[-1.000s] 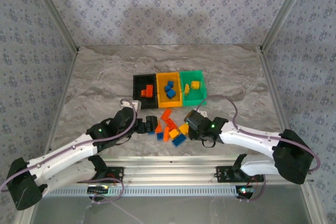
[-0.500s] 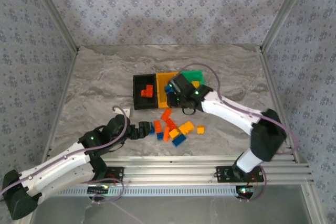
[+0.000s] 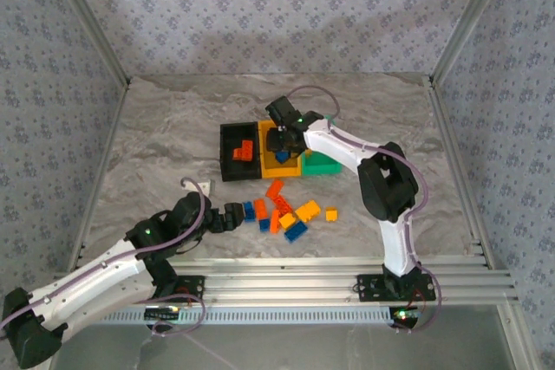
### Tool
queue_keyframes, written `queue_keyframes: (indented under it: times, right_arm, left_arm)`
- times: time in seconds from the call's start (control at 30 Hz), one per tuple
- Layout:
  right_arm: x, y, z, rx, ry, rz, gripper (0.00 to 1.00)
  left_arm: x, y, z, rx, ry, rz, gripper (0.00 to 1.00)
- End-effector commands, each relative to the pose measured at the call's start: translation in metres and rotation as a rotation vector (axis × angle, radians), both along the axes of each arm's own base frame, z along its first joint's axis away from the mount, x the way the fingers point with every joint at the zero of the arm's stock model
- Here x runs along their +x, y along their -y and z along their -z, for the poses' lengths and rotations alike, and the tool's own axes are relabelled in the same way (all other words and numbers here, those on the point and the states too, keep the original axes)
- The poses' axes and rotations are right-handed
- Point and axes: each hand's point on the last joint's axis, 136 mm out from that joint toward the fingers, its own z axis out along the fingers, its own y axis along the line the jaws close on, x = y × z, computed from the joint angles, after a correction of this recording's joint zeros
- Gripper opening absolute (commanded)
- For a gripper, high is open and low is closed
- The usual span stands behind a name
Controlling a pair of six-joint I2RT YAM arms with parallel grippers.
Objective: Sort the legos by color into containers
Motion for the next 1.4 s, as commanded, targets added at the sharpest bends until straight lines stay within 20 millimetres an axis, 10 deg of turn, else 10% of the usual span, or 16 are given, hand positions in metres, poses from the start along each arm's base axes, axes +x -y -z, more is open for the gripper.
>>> queue_keyframes:
  times: [0.0,0.33,0.7,1.37]
  right_arm:
    - [-0.001,0.0,-0.043,0.025,0.072,0.004,0.57]
    - [-0.091,0.058,-0.069,0.063,0.139,0.091,0.63]
    - [-0.19,0.15,0.017,-0.031,-0.033,0.243,0.66]
    - [-0.199,0.151,0.074,-0.084,-0.136,0.208,0.52]
  left_arm:
    - [0.001,-0.005,-0.004,0.008,0.002,-0.017,1.0]
    - [0.002,-0.006,-0.002,-0.001,-0.003,-0.031,1.0]
    - [0.005,-0.01,0.01,-0.004,-0.025,-0.064,1.0]
    - [0.006,-0.014,0.02,-0.005,-0.052,-0.076,1.0]
